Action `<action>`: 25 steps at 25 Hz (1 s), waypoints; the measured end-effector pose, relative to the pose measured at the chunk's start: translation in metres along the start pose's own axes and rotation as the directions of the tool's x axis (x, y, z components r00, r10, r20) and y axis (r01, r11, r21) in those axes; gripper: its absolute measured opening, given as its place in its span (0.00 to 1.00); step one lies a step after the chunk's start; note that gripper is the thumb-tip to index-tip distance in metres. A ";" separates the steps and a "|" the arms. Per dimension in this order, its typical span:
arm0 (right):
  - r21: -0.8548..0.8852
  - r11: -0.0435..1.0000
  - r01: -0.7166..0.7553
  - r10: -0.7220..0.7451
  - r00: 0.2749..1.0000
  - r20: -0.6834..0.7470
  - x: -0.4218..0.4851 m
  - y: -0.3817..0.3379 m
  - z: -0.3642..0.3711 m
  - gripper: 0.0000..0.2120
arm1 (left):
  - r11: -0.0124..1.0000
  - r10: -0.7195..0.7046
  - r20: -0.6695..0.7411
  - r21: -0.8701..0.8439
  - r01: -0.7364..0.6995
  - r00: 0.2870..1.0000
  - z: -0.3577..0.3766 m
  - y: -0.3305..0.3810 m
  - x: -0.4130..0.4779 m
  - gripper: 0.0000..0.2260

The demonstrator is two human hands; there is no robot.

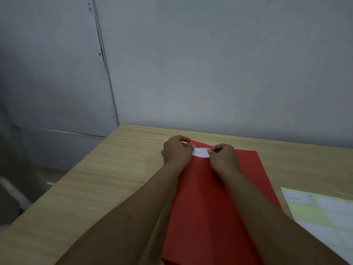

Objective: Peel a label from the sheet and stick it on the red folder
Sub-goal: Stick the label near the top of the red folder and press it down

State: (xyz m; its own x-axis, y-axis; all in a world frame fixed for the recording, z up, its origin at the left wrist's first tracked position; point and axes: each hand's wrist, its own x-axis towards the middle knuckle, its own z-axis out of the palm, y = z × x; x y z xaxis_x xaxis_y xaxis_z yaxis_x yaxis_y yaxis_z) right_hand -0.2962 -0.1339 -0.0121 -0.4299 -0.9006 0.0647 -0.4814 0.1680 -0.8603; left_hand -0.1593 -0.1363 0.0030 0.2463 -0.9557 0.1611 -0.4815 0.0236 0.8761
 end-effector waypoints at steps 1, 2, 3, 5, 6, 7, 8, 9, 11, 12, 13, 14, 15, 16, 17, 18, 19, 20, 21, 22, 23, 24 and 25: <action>-0.005 1.000 -0.002 0.002 1.000 -0.003 0.000 0.000 0.001 0.03 | 1.000 0.006 -0.010 0.005 -0.006 1.000 0.001 -0.001 0.000 0.09; -0.010 1.000 -0.007 0.007 1.000 -0.006 0.000 0.000 0.001 0.03 | 1.000 0.018 -0.019 0.012 -0.018 1.000 0.001 -0.002 0.000 0.09; -0.018 1.000 -0.015 0.015 1.000 -0.005 0.000 0.000 0.001 0.03 | 0.999 0.033 -0.026 0.019 -0.032 0.999 0.002 -0.003 0.000 0.10; -0.025 0.999 -0.030 0.030 1.000 -0.003 0.000 -0.001 0.002 0.04 | 0.998 0.061 -0.040 0.026 -0.060 0.997 0.003 -0.003 0.001 0.11; -0.022 0.999 -0.033 0.033 0.999 -0.002 -0.001 -0.002 0.002 0.03 | 0.997 0.068 -0.043 0.024 -0.067 0.997 0.003 -0.003 0.001 0.12; -0.019 0.999 -0.031 0.031 1.000 -0.004 -0.002 -0.001 0.002 0.03 | 0.997 0.071 -0.040 0.019 -0.070 0.997 0.004 -0.005 0.000 0.13; -0.022 1.000 -0.021 0.021 1.000 -0.006 -0.002 0.000 0.002 0.03 | 0.997 0.072 -0.036 0.013 -0.072 0.997 0.005 -0.006 0.000 0.13; -0.027 1.000 -0.007 0.007 1.000 -0.009 -0.004 0.002 0.003 0.03 | 0.997 0.072 -0.030 0.007 -0.072 0.997 0.006 -0.008 0.000 0.13; -0.031 0.999 0.019 -0.020 1.000 -0.015 -0.006 0.005 0.004 0.01 | 0.997 0.069 -0.027 -0.017 -0.070 0.997 0.007 -0.013 -0.001 0.13; -0.030 0.999 0.021 -0.022 1.000 -0.017 -0.006 0.006 0.004 0.02 | 0.997 0.068 -0.031 -0.027 -0.069 0.997 0.008 -0.015 -0.002 0.13; -0.031 0.999 0.020 -0.020 1.000 -0.018 -0.006 0.006 0.004 0.02 | 0.997 0.068 -0.038 -0.033 -0.070 0.997 0.009 -0.015 -0.002 0.13; -0.034 0.999 0.018 -0.019 1.000 -0.021 -0.006 0.007 0.004 0.03 | 0.997 0.070 -0.044 -0.036 -0.072 0.997 0.009 -0.016 -0.002 0.13; -0.039 0.999 0.019 -0.020 0.999 -0.026 -0.006 0.007 0.005 0.03 | 0.996 0.072 -0.046 -0.041 -0.074 0.996 0.010 -0.016 -0.002 0.13; -0.043 0.999 0.023 -0.024 0.999 -0.032 -0.007 0.007 0.005 0.03 | 0.996 0.074 -0.048 -0.048 -0.076 0.996 0.010 -0.016 -0.002 0.13; -0.047 0.999 0.028 -0.030 0.999 -0.039 -0.008 0.007 0.006 0.03 | 0.995 0.077 -0.048 -0.053 -0.080 0.996 0.010 -0.017 -0.003 0.13; -0.048 0.998 0.034 -0.036 0.998 -0.045 -0.009 0.007 0.006 0.03 | 0.995 0.082 -0.050 -0.056 -0.085 0.995 0.011 -0.017 -0.003 0.13; -0.048 0.998 0.040 -0.043 0.998 -0.049 -0.010 0.007 0.006 0.03 | 0.994 0.087 -0.053 -0.057 -0.090 0.995 0.011 -0.017 -0.003 0.13; -0.051 0.998 0.047 -0.049 0.997 -0.054 -0.011 0.007 0.006 0.03 | 0.994 0.091 -0.057 -0.056 -0.095 0.994 0.011 -0.018 -0.003 0.13; -0.056 0.997 0.053 -0.056 0.997 -0.061 -0.012 0.007 0.006 0.03 | 0.993 0.097 -0.059 -0.056 -0.100 0.994 0.011 -0.018 -0.003 0.13; -0.061 0.996 0.061 -0.065 0.996 -0.067 -0.013 0.007 0.006 0.03 | 0.993 0.105 -0.060 -0.052 -0.108 0.993 0.010 -0.018 -0.004 0.13; -0.062 0.996 0.071 -0.076 0.994 -0.074 -0.014 0.008 0.007 0.03 | 0.992 0.117 -0.060 -0.044 -0.120 0.991 0.010 -0.018 -0.004 0.12; -0.061 0.995 0.082 -0.087 0.993 -0.081 -0.015 0.008 0.007 0.03 | 0.991 0.131 -0.058 -0.029 -0.133 0.990 0.010 -0.019 -0.004 0.12; -0.061 0.994 0.094 -0.099 0.991 -0.086 -0.016 0.009 0.007 0.02 | 0.990 0.143 -0.055 -0.008 -0.143 0.988 0.010 -0.019 -0.004 0.11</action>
State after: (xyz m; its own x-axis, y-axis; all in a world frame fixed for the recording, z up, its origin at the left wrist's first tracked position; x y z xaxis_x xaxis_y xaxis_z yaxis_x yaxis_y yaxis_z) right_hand -0.2881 -0.1205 -0.0242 -0.4443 -0.8747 0.1935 -0.5656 0.1065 -0.8177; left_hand -0.1596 -0.1364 -0.0194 0.2214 -0.9248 0.3094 -0.5047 0.1628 0.8478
